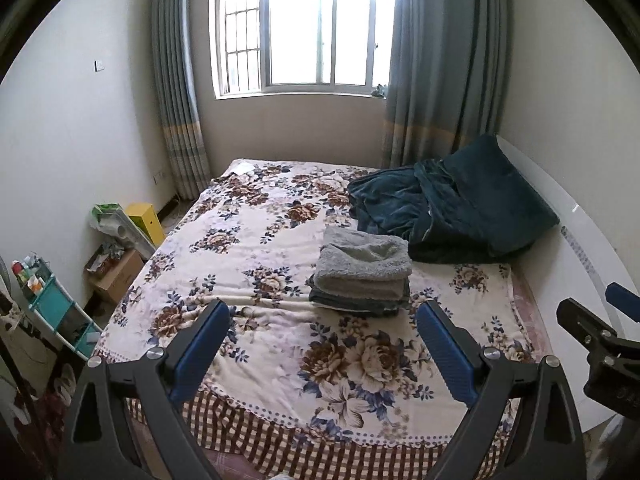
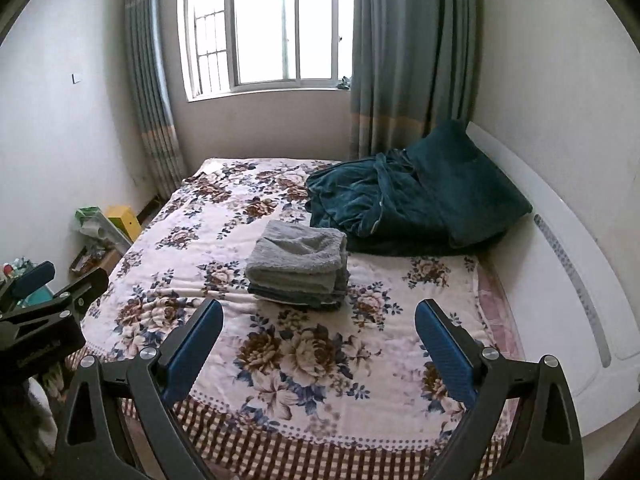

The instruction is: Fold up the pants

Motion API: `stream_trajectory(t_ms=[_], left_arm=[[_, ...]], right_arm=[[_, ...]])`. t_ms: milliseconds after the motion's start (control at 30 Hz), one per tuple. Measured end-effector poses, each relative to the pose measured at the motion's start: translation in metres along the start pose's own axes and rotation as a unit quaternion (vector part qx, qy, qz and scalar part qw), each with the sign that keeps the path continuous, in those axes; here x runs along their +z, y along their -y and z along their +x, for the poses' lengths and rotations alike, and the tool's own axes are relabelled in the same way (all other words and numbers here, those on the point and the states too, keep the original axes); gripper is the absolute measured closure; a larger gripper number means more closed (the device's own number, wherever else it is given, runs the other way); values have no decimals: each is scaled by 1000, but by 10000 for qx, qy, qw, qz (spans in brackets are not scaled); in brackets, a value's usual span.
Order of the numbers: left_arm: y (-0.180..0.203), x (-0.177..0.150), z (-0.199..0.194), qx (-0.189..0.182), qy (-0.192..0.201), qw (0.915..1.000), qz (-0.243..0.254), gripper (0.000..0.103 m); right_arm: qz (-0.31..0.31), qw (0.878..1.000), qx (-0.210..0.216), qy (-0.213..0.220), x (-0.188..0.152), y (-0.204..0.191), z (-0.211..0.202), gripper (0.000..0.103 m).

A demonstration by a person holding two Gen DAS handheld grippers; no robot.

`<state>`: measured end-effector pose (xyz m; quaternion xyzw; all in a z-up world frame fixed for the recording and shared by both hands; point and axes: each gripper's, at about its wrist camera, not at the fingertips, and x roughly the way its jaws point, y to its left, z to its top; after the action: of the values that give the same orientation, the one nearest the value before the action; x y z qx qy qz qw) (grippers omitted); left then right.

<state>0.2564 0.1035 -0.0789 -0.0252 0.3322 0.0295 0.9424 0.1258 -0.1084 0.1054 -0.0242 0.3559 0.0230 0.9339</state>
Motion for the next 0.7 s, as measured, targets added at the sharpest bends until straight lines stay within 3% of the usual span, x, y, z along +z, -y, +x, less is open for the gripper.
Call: stream_trajectory(t_ms=[67,133,433,700], left_arm=[[1,1,-1,11,63,10000,37,7],[4,2,2,39,139,9998,109,0],[11,14,46,115,129,9997,173,0],[20,18,92,241,-77,9992,295,0]], right_arm=[[-1,10000,3,16,2,-1,1,4],[57,10000,50,55,4,1,6,3],[252,9987,-389,202,24,7,57,1],[287,9975,-645,-20,36,12,113,1]])
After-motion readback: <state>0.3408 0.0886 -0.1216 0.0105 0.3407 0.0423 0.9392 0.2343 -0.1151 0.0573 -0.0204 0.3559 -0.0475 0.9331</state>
